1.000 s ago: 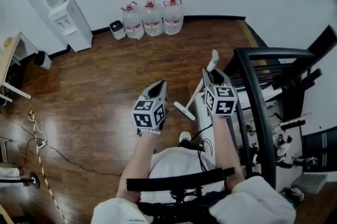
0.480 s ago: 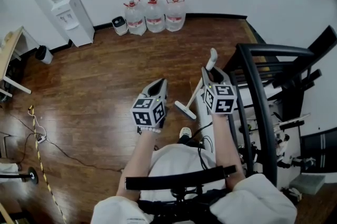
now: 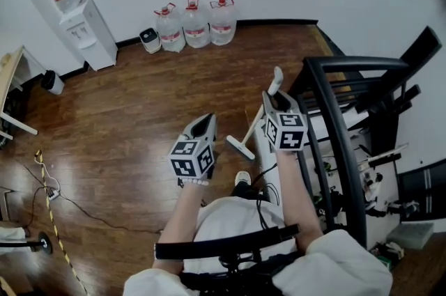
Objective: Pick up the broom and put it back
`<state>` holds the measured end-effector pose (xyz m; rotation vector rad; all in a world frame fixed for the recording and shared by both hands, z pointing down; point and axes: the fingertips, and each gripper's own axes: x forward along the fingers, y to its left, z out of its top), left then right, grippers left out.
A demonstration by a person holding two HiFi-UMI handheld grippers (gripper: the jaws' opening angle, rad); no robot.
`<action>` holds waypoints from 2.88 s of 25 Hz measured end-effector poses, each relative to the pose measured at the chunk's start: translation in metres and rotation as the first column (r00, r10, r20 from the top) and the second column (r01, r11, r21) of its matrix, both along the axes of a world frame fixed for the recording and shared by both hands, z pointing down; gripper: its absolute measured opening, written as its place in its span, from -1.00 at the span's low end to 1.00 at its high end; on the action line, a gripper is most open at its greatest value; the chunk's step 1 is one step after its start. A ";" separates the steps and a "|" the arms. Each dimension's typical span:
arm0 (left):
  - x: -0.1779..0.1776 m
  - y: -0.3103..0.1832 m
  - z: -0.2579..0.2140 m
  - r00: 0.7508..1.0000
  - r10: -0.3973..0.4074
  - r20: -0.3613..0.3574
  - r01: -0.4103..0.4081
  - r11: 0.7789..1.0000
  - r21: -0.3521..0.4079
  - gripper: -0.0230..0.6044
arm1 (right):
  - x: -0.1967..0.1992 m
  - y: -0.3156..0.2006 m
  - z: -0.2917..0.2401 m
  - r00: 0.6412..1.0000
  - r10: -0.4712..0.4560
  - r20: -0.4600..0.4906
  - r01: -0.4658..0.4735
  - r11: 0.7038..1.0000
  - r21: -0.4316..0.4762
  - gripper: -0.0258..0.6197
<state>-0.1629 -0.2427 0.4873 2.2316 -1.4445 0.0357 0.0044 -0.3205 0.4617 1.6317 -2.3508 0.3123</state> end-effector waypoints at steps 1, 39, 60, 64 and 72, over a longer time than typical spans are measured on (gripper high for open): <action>0.004 -0.001 -0.001 1.000 0.004 0.001 -0.004 1.000 0.000 -0.95 | 0.003 -0.004 0.001 1.000 0.005 0.005 -0.005 1.000 -0.001 -0.53; 0.078 -0.113 0.074 0.993 0.117 0.017 -0.113 0.982 -0.151 -0.95 | 0.094 -0.170 0.262 0.945 0.308 0.111 -0.245 0.890 -0.386 -0.52; 0.105 -0.134 0.086 0.991 0.131 0.005 -0.127 0.974 -0.185 -0.95 | 0.191 -0.197 0.285 0.868 0.487 0.094 -0.409 0.811 -0.418 -0.45; 0.106 -0.132 0.083 0.992 0.124 0.000 -0.122 0.976 -0.180 -0.95 | 0.187 -0.184 0.282 0.885 0.462 0.057 -0.398 0.815 -0.421 -0.31; 0.099 -0.116 0.061 0.996 0.089 -0.013 -0.090 0.986 -0.143 -0.95 | 0.148 -0.137 0.228 0.941 0.328 0.078 -0.278 0.886 -0.372 -0.81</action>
